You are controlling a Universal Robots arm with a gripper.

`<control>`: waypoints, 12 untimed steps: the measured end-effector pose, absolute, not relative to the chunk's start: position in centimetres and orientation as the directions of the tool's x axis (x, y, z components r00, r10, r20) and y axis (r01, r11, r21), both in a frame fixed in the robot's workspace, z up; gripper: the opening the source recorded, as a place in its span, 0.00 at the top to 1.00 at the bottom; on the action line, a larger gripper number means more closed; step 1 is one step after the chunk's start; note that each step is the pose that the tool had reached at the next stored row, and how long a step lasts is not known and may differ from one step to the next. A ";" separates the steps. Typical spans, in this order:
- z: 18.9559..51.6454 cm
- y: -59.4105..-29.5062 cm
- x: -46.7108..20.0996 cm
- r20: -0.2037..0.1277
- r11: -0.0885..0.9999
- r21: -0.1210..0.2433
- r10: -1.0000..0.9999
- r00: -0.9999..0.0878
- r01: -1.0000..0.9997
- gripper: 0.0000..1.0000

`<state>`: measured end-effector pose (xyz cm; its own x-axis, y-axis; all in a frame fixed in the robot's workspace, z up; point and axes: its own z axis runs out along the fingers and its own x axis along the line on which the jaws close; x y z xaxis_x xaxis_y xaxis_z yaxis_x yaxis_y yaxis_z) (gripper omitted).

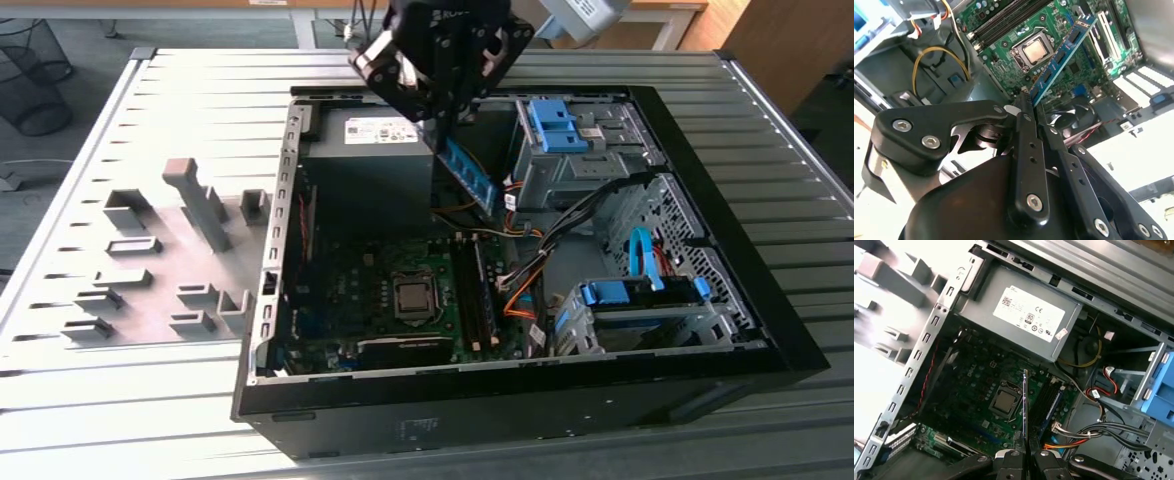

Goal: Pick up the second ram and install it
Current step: 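Insert the second ram into the second slot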

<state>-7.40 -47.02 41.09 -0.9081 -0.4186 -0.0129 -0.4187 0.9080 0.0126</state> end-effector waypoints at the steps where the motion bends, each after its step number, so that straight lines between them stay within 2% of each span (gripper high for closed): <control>1: 41.1 -47.0 -7.4 -0.013 0.915 0.012 -0.404 -0.915 -0.404 0.86; 12: 41.0 -47.0 -7.4 -0.012 0.934 0.011 -0.358 -0.934 -0.358 0.86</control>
